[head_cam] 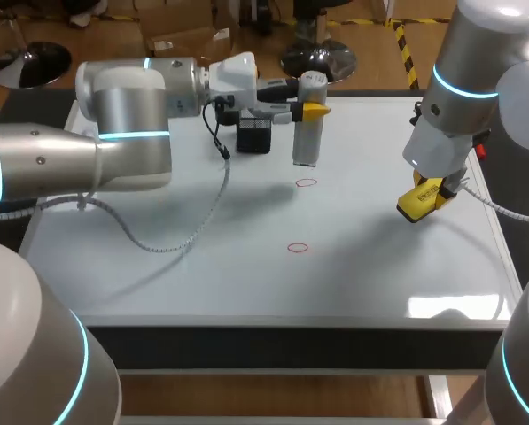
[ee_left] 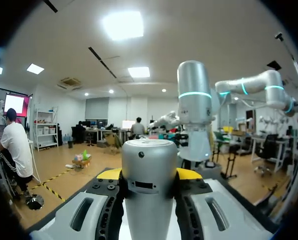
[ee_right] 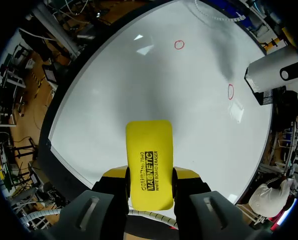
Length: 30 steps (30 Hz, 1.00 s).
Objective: Pick up the inspection probe, press it on each red-marked spot on the whiteboard one by one, put down the probe, pick up the eraser, and wipe off all the red marks.
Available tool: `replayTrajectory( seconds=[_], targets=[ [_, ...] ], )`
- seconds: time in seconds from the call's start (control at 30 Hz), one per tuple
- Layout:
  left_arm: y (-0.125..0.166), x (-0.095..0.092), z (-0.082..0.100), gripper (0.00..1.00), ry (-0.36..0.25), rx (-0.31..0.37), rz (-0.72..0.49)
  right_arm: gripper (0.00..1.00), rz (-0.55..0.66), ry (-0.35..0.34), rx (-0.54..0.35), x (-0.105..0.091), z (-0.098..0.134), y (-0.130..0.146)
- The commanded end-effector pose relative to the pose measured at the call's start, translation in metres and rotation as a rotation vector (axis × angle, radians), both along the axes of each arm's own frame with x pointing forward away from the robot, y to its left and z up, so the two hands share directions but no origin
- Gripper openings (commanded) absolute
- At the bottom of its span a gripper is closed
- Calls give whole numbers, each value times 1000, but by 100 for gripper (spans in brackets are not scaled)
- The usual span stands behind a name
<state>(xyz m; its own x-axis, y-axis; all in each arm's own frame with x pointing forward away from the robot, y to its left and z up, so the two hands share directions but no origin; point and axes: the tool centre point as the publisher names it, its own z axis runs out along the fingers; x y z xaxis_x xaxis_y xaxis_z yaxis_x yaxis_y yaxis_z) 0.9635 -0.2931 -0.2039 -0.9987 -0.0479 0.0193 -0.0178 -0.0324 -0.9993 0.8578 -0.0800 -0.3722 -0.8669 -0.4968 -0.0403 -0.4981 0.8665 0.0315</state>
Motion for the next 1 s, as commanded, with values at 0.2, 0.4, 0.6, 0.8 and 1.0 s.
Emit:
replayTrajectory(
  seconds=[0.2,0.4,0.6,0.8,1.0],
  targets=[
    [-5,28,30,0,-13,6,-26,0,2,1,-4,0,0,0],
    [-13,60,44,0,-27,13,-25,0,2,1,-4,0,0,0],
    [-17,90,53,0,-42,23,-35,0,2,1,-4,0,0,0],
    [-19,118,55,0,-24,8,-65,0,2,1,-4,0,0,0],
    [-22,135,50,0,-12,14,-111,0,2,1,-4,0,0,0]
  ],
)
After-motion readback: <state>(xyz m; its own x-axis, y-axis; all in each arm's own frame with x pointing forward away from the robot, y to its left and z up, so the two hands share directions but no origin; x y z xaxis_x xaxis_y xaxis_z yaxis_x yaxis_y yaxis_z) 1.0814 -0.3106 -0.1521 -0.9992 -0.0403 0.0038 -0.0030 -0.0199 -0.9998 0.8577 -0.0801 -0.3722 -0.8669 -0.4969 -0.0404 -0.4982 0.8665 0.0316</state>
